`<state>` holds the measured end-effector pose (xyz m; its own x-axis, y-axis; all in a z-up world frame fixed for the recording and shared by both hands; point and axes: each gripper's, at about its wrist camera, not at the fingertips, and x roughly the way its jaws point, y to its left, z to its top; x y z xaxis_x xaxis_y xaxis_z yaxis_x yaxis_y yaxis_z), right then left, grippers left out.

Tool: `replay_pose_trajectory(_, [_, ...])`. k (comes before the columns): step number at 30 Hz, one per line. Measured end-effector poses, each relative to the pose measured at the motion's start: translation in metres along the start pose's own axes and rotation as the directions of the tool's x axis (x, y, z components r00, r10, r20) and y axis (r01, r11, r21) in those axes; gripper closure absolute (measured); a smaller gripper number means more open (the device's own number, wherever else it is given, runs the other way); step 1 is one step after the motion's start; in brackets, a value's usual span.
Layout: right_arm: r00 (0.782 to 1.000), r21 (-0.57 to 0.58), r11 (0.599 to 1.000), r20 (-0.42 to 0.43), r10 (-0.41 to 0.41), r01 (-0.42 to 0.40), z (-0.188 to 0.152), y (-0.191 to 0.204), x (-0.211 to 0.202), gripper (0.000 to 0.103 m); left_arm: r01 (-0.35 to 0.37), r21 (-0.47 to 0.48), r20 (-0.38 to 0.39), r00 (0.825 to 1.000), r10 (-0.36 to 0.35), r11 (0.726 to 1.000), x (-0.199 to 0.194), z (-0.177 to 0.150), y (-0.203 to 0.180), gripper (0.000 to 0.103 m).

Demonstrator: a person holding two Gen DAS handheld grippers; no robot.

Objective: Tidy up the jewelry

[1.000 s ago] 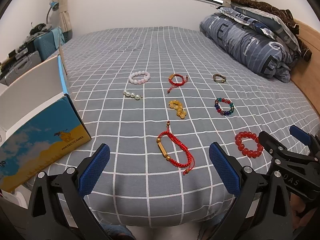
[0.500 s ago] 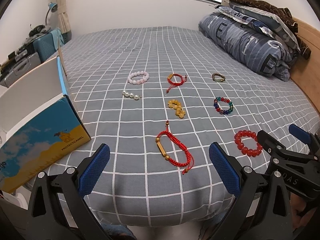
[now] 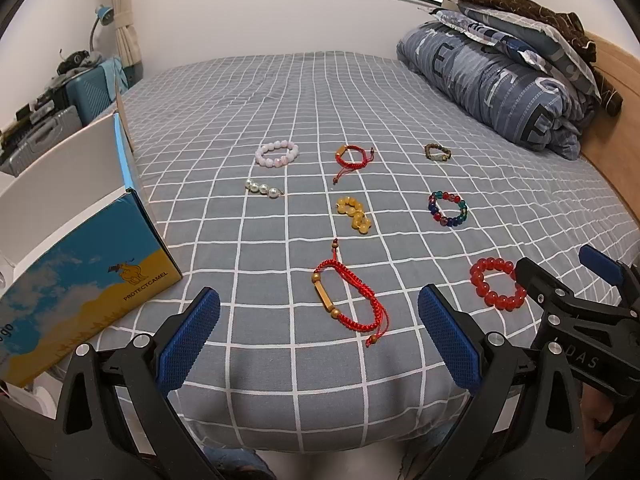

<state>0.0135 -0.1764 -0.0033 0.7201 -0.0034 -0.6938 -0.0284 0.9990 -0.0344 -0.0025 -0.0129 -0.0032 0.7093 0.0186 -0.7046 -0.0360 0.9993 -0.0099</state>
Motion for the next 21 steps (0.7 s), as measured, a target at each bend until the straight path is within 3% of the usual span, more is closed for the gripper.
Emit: replay_pose_trajectory(21, [1.0,0.0,1.0,0.0,0.002,-0.002,0.0002,0.0,-0.0009,0.007,-0.017,0.009,-0.001,1.0,0.017,1.0,0.0001,-0.0002,-0.0006,0.006])
